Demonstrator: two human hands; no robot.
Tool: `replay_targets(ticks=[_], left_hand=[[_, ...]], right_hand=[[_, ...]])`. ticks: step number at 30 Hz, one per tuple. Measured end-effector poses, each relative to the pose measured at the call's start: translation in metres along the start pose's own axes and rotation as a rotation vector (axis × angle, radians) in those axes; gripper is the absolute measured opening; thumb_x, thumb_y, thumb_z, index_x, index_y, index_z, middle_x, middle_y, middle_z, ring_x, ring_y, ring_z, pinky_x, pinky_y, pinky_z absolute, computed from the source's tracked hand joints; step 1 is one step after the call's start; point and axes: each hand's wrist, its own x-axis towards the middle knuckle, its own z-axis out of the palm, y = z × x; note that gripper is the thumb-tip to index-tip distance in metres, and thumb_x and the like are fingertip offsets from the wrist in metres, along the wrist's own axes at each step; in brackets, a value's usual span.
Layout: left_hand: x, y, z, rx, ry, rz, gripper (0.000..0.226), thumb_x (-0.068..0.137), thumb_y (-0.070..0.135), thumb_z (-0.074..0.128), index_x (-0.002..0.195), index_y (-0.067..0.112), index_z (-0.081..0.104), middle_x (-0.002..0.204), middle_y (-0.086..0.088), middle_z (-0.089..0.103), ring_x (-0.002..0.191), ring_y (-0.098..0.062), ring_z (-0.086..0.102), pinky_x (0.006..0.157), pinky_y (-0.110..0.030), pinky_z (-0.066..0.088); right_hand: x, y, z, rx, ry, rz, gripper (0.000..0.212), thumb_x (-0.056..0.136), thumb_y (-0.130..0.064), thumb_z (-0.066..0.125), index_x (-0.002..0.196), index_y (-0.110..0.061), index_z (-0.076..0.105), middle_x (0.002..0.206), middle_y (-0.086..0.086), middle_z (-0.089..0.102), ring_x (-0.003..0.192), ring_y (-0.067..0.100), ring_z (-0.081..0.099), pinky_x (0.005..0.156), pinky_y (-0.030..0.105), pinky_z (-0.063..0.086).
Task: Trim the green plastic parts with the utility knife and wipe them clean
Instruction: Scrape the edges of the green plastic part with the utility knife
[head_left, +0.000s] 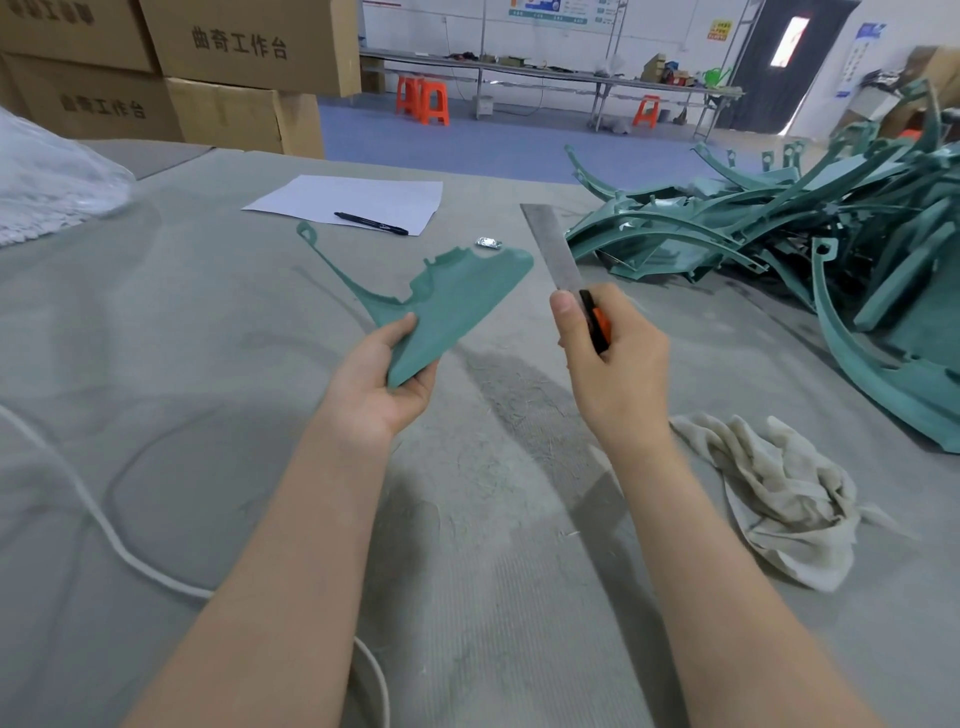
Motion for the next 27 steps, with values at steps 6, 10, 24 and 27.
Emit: replay_targets(ticks=[6,10,24,27], left_hand=[[-0.002,-0.002,0.002,0.015,-0.037,-0.015,0.007,0.093,0.004,0.056,0.089,0.000,0.060,0.086,-0.011,0.066,0.078,-0.020,0.064,0.063,-0.026,0.058],[-0.006,-0.002,0.003,0.023,-0.092,-0.035,0.008,0.093,0.002,0.054,0.087,0.000,0.060,0.092,-0.011,0.064,0.085,-0.021,0.063,0.048,-0.023,0.056],[-0.014,-0.004,0.008,-0.012,-0.187,-0.031,0.011,0.091,0.001,0.055,0.084,-0.002,0.063,0.092,-0.015,0.067,0.088,-0.025,0.064,0.043,-0.020,0.051],[-0.017,-0.004,0.008,-0.012,-0.210,-0.057,0.014,0.091,0.001,0.053,0.083,-0.003,0.063,0.088,-0.016,0.068,0.077,-0.027,0.068,0.041,-0.019,0.051]], right_hand=[[0.001,0.001,0.000,-0.040,0.004,0.023,0.036,0.096,-0.040,0.054,0.066,-0.031,0.038,0.055,-0.007,0.037,0.055,0.008,0.036,0.054,0.028,0.029],[0.001,0.002,0.001,-0.049,0.027,0.029,0.038,0.096,-0.040,0.054,0.064,-0.031,0.036,0.054,-0.007,0.035,0.054,0.009,0.034,0.053,0.030,0.028],[0.002,0.000,-0.002,0.031,0.110,0.071,0.032,0.097,-0.041,0.052,0.073,-0.020,0.048,0.065,0.010,0.055,0.065,0.026,0.051,0.062,0.039,0.040],[0.002,0.000,-0.001,0.018,0.092,0.061,0.031,0.097,-0.040,0.052,0.071,-0.025,0.046,0.065,0.010,0.055,0.065,0.026,0.050,0.061,0.037,0.038]])
